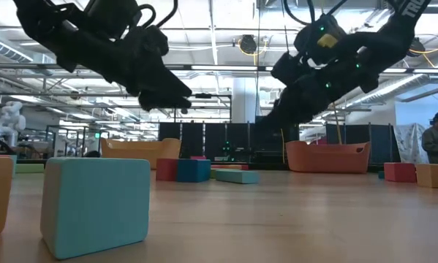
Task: Sort blocks by size
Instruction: Put the large dark blue block into the orange bin
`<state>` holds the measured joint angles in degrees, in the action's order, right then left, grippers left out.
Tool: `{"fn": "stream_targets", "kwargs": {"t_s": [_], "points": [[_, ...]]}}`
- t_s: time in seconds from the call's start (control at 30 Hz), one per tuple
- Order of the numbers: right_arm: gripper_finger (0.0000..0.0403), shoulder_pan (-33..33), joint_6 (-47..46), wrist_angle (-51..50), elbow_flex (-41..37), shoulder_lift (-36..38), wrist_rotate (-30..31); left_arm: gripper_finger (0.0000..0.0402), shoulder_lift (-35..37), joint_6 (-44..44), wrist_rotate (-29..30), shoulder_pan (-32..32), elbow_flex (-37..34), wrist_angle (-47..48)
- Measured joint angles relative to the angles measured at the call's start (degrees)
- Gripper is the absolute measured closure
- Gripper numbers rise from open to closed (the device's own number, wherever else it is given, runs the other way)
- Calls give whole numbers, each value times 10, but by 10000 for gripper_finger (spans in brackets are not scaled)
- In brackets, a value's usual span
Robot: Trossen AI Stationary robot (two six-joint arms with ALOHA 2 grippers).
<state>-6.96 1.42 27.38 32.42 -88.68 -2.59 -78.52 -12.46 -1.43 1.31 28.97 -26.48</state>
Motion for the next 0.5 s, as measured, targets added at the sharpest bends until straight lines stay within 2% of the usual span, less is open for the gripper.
{"fn": "stream_targets", "kwargs": {"t_s": [0.13, 0.23, 0.37, 0.5], "points": [[248, 0, -25, 30, 0, -2, 27, 139, -3, -55, 14, -18, 1, 4], [248, 0, -41, 33, 0, -2, 39, 124, -16, -68, 32, -34, 16, 44], [248, 4, -68, 24, 0, -2, 43, 118, -51, -113, 87, -46, 68, 126], [248, 13, -87, 9, 0, -2, 60, 118, -96, -178, 104, -50, 132, 206]]}}
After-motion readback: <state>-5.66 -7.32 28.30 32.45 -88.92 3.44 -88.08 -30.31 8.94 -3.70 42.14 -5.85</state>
